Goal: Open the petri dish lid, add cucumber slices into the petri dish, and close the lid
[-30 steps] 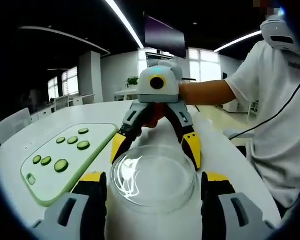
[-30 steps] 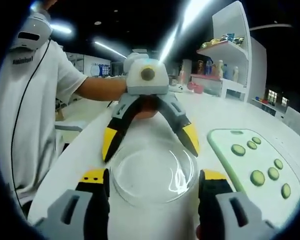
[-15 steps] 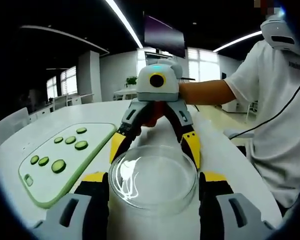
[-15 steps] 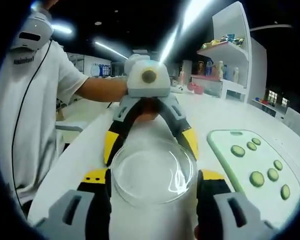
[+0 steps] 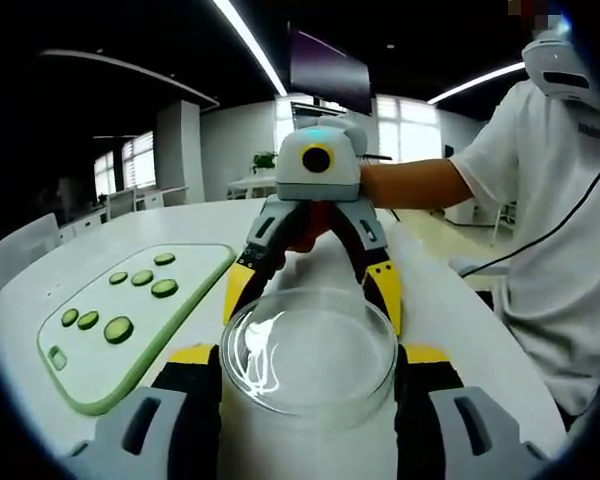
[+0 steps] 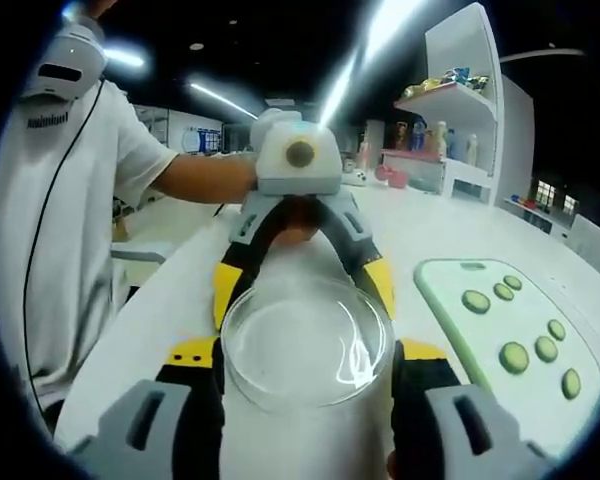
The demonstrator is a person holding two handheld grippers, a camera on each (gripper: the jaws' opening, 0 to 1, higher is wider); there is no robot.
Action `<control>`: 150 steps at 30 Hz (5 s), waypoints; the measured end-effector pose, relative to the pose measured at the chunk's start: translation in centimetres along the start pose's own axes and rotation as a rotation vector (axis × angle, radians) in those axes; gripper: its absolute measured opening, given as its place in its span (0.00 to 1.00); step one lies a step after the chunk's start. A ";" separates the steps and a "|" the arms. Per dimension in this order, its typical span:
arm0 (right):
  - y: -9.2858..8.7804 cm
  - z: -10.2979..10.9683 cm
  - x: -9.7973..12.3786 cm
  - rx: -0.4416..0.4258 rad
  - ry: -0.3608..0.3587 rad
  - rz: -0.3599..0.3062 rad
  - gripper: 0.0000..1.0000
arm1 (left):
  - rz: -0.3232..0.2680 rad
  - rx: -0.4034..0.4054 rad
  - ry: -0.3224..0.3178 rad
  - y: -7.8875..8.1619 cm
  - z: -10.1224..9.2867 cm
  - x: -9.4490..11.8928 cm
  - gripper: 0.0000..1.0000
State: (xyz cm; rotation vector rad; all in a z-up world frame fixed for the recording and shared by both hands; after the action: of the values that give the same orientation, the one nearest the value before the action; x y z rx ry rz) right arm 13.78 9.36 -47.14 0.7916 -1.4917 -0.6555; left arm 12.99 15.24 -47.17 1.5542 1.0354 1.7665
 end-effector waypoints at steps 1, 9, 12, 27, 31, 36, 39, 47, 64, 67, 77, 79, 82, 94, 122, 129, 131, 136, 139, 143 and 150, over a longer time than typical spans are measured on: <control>0.0 0.0 0.0 0.000 0.000 0.000 0.67 | 0.000 0.000 0.000 0.0 0.0 0.0 0.70; 0.0 0.0 0.0 0.003 -0.002 0.003 0.67 | 0.001 -0.006 0.003 0.0 0.0 0.0 0.70; 0.0 0.0 0.0 0.004 -0.001 0.003 0.66 | 0.004 -0.008 0.005 0.0 0.0 0.0 0.69; 0.1 -0.2 0.0 0.016 -0.006 -0.001 0.65 | 0.007 -0.014 0.014 0.0 0.1 0.2 0.69; 0.1 -0.2 0.0 0.017 -0.009 0.001 0.65 | 0.011 -0.015 0.015 0.0 0.1 0.2 0.69; 0.4 -0.2 0.2 0.010 -0.006 -0.003 0.65 | 0.007 -0.014 0.013 0.3 0.1 0.3 0.69; 0.7 -0.2 0.4 0.022 -0.011 0.003 0.65 | 0.012 -0.022 0.020 0.4 0.1 0.4 0.69; 1.1 -0.1 0.8 0.029 -0.015 0.006 0.65 | 0.007 -0.026 0.024 0.9 -0.1 0.7 0.69; 2.8 -0.2 1.3 0.056 -0.023 0.010 0.65 | 0.005 -0.036 0.040 1.8 0.0 2.0 0.69; 3.2 -0.3 1.3 0.061 -0.024 0.010 0.65 | 0.007 -0.041 0.047 2.1 0.1 2.5 0.69; 4.4 -0.4 0.1 0.080 -0.007 0.005 0.65 | 0.023 -0.032 0.073 1.6 0.1 4.0 0.69; 4.7 -0.4 -0.2 0.083 0.000 0.003 0.65 | 0.025 -0.029 0.078 1.4 0.1 4.4 0.69; 5.0 -0.4 -0.5 0.087 0.006 0.002 0.65 | 0.027 -0.024 0.085 1.2 0.1 4.8 0.69; 6.5 -1.0 -2.7 0.120 0.051 0.013 0.65 | 0.032 0.010 0.128 -0.3 0.2 7.0 0.69; 8.2 -0.4 -7.4 0.178 0.139 0.026 0.65 | 0.051 0.078 0.212 -4.0 0.0 10.1 0.69; 7.7 -0.6 -7.9 0.176 0.150 0.055 0.65 | 0.056 0.092 0.209 -4.6 0.2 9.7 0.69; 7.7 -0.6 -8.0 0.175 0.152 0.057 0.65 | 0.053 0.095 0.209 -4.8 0.2 9.7 0.69; 7.5 -0.6 -8.4 0.171 0.160 0.067 0.65 | 0.059 0.106 0.203 -5.2 0.2 9.6 0.69; 7.3 -0.5 -8.6 0.170 0.162 0.073 0.65 | 0.062 0.111 0.201 -5.6 0.2 9.6 0.69; 7.2 -0.4 -8.8 0.169 0.165 0.079 0.65 | 0.061 0.115 0.199 -5.8 0.1 9.5 0.69; 6.9 -0.4 -9.0 0.165 0.168 0.096 0.65 | 0.063 0.117 0.194 -5.9 0.1 9.3 0.69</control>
State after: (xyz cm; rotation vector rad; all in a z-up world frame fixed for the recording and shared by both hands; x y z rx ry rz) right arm 13.56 20.69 -47.10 0.8741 -1.4321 -0.3875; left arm 11.06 26.08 -47.07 1.5223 1.2134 1.9624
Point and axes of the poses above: the point that each gripper's makers call its tool centre point, and the gripper's own axes: x roughly backward along the fingers, z roughly to its left, y roughly out of its top, the point moved 4 cm from there along x, roughly backward along the fingers, and after that the axes turned 13 degrees about z, right-handed, at the moved point
